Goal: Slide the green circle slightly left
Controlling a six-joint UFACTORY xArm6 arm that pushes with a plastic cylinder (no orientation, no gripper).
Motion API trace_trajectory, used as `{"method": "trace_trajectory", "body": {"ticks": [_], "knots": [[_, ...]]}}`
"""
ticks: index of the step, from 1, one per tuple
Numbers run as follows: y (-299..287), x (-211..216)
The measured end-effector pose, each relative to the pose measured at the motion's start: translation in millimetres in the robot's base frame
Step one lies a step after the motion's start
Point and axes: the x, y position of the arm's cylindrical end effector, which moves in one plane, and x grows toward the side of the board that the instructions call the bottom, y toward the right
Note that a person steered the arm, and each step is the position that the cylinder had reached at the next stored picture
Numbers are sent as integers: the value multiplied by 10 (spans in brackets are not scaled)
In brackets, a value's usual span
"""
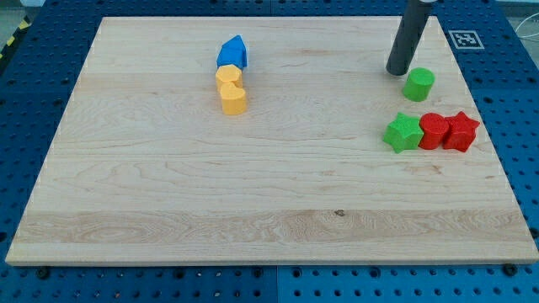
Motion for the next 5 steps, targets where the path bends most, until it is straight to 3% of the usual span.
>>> {"method": "trace_trajectory", "body": {"ticks": [2, 3, 5], "knots": [[517, -159], [716, -18], [578, 323]]}}
